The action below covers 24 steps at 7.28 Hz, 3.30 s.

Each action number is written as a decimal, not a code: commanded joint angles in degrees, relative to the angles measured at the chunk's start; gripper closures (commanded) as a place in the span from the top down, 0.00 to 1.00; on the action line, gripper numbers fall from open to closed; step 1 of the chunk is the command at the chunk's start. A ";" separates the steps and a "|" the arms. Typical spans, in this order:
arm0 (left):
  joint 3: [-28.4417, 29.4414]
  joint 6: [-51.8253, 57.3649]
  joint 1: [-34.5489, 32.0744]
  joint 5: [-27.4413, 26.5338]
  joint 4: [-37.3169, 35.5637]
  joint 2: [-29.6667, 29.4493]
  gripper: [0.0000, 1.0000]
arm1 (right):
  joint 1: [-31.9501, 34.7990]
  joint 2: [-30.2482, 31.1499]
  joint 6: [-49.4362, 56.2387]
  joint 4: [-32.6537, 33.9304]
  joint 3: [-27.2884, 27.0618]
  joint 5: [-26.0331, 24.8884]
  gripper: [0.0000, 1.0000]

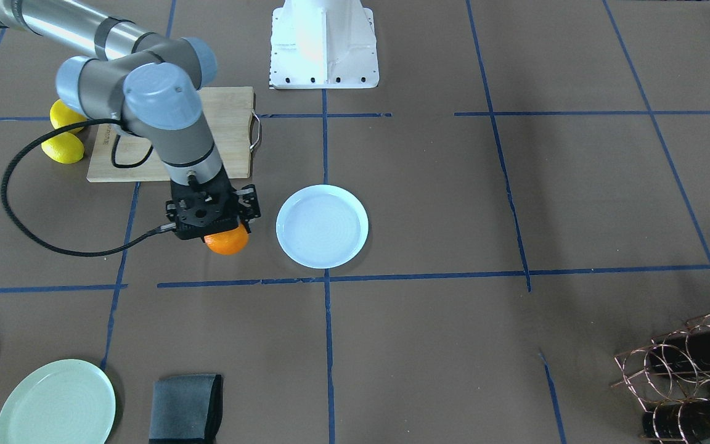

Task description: Pick orange to plate

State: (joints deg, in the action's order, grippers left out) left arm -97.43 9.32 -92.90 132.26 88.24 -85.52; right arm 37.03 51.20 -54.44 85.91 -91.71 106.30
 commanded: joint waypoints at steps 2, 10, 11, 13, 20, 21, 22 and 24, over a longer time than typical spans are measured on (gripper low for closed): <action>0.05 0.09 0.00 0.01 0.00 0.00 1.00 | -7.05 -13.64 -8.92 0.14 15.54 -8.45 0.24; -0.13 0.26 -0.09 0.01 0.00 0.61 1.00 | -7.26 -13.14 -7.89 0.57 14.03 -9.02 1.00; -0.12 0.17 -0.09 0.01 0.00 0.53 1.00 | -3.15 -12.36 -5.70 0.93 11.58 -3.26 1.00; -0.30 0.17 0.00 0.01 0.00 0.53 1.00 | 6.50 -5.80 7.77 9.05 -0.41 5.81 1.00; -1.27 0.17 0.00 0.19 -0.09 0.35 1.00 | 45.11 26.46 71.01 18.06 -11.21 23.34 1.00; -1.27 0.17 0.00 0.19 0.00 0.26 1.00 | 47.58 30.94 71.48 17.63 -11.21 22.65 1.00; -1.70 0.17 0.00 0.10 -0.09 0.26 1.00 | 50.48 35.50 71.49 17.45 -10.34 22.55 1.00; -1.71 0.35 0.00 0.10 -0.09 0.18 1.00 | 52.00 42.99 71.23 17.36 -9.46 22.55 1.00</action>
State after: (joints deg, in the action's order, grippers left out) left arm -99.08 9.53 -92.90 132.37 88.16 -85.27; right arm 87.95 89.54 16.94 103.29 -101.95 128.85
